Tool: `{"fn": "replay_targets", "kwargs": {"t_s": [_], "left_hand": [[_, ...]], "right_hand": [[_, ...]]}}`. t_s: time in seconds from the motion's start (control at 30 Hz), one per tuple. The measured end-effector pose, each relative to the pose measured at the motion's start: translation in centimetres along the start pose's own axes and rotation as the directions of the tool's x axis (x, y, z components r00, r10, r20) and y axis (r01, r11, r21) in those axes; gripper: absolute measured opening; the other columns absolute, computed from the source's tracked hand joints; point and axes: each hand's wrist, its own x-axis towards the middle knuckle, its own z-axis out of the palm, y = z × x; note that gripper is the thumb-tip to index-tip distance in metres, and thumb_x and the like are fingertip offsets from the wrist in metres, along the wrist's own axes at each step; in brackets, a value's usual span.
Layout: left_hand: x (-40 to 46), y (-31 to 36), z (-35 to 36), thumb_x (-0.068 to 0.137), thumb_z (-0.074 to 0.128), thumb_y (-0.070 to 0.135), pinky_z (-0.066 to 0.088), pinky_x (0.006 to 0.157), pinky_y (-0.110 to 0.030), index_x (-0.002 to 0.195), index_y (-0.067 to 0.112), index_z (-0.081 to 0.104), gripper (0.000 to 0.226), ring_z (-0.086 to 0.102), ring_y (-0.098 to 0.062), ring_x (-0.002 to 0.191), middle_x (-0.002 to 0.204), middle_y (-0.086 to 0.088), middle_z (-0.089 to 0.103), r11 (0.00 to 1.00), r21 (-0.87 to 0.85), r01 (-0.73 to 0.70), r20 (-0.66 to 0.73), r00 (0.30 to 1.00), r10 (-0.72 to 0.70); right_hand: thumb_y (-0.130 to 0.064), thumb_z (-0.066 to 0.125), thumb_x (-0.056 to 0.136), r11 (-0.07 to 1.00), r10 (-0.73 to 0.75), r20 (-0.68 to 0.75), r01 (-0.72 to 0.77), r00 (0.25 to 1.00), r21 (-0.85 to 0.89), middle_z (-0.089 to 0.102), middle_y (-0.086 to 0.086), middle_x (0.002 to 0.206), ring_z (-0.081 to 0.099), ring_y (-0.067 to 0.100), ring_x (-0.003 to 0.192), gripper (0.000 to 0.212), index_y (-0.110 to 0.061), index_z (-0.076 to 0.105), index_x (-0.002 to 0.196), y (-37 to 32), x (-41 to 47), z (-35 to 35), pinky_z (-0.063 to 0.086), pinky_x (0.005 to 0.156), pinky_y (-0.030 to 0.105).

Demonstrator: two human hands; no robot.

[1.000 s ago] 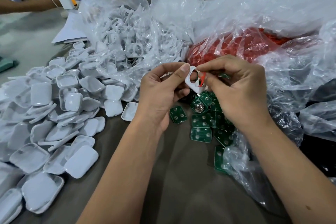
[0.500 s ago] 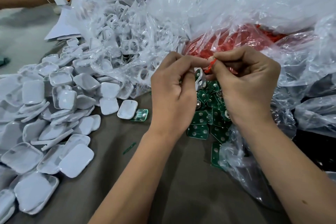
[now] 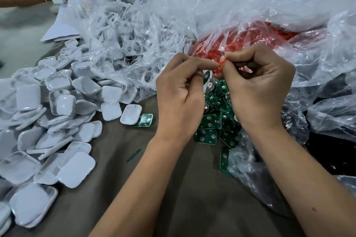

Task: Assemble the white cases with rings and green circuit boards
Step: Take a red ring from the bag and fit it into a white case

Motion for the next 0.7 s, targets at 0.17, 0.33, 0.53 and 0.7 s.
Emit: {"fn": "replay_targets", "kwargs": {"t_s": [0.17,0.33,0.53,0.7], "left_hand": [[0.00,-0.19,0.07,0.091,0.055,-0.010,0.043,0.075,-0.020,0.097,0.011,0.079,0.032,0.061,-0.014,0.082,0.086,0.002,0.063,1.000,-0.003,-0.019,0.007,1.000,0.019],[0.15,-0.23,0.03,0.091,0.054,-0.008,0.050,0.075,-0.030,0.092,0.014,0.075,0.030,0.063,-0.019,0.086,0.089,-0.002,0.068,1.000,-0.021,0.003,0.017,1.000,-0.003],[0.33,-0.55,0.26,0.100,0.052,0.000,0.059,0.063,-0.037,0.098,0.013,0.070,0.023,0.070,-0.019,0.078,0.090,-0.007,0.067,0.937,-0.246,0.247,0.005,0.967,-0.254],[0.65,-0.92,0.41,0.100,0.057,-0.002,0.063,0.071,-0.033,0.102,0.004,0.071,0.015,0.075,-0.035,0.092,0.102,-0.022,0.071,0.756,-0.491,0.432,0.030,0.876,-0.481]], "right_hand": [[-0.003,0.075,0.088,0.998,-0.050,-0.029,0.049,0.998,-0.050,0.072,0.006,0.083,0.073,0.017,0.075,0.011,-0.013,0.073,0.084,-0.40,-0.08,-0.01,0.062,0.066,0.031],[-0.005,0.077,0.089,0.995,-0.053,-0.002,0.053,0.999,-0.089,0.072,0.005,0.084,0.072,0.014,0.076,0.007,-0.010,0.075,0.085,-0.62,-0.15,-0.05,0.060,0.067,0.024],[-0.007,0.078,0.089,0.997,0.060,0.076,-0.055,0.995,-0.062,0.075,0.000,0.088,0.075,0.013,0.075,0.010,-0.016,0.077,0.093,-0.57,0.00,-0.16,0.063,0.068,0.032],[-0.010,0.081,0.087,0.991,0.013,0.115,0.002,0.993,-0.136,0.075,-0.006,0.091,0.073,0.006,0.083,0.011,-0.017,0.080,0.096,-0.76,0.03,-0.12,0.060,0.073,0.024]]}}
